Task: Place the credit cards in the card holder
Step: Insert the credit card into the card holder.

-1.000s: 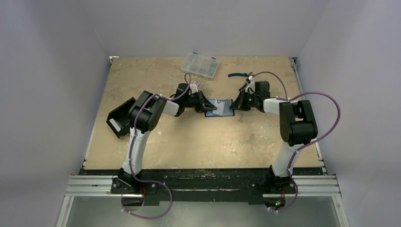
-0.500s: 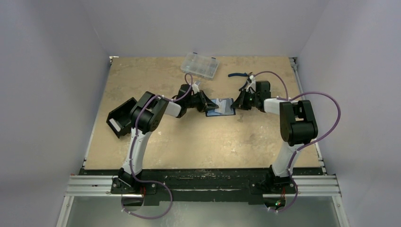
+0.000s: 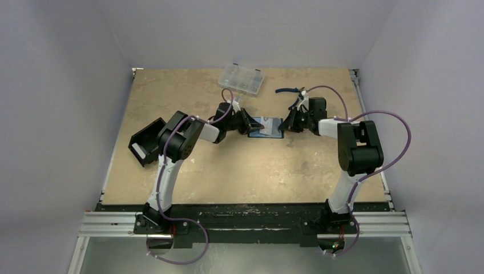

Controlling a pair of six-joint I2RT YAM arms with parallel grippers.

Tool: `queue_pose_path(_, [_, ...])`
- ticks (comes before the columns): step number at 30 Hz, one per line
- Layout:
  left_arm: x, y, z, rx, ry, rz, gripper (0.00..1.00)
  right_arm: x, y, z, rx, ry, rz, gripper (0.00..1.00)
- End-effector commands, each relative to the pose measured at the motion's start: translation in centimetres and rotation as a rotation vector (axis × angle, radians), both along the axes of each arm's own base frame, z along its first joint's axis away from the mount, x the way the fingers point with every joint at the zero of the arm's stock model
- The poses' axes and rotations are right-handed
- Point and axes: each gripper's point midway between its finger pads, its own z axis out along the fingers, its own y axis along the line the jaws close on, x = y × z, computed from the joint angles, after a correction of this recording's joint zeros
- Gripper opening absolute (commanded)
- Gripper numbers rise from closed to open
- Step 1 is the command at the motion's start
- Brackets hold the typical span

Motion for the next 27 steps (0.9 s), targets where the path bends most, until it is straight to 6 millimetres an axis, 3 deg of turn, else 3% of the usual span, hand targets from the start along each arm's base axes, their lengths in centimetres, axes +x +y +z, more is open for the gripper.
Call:
queue_pose_path(1, [1.7,0.4,1.6,0.015,-0.100,0.103,0.00,-1.3,1.2,-0.4,0.027,0.028,0.046,0.13])
queue_pose_path(11, [0.4,-2.2,2.0,-0.083,-0.113,0.043,0.00,-1.5,1.2,-0.6,0.022,0.036,0.050,0.13])
queue_pose_path(15, [-1.1,-3.1,1.8,-0.088,-0.122,-0.039,0.00,-1.4,1.4,-0.2,0.031,0.029,0.059,0.13])
queue_pose_path(27, [-4.3,-2.8,1.4,-0.085,-0.087,-0.194,0.00,-0.9,1.1,-0.2,0.015,0.027,0.053,0.14])
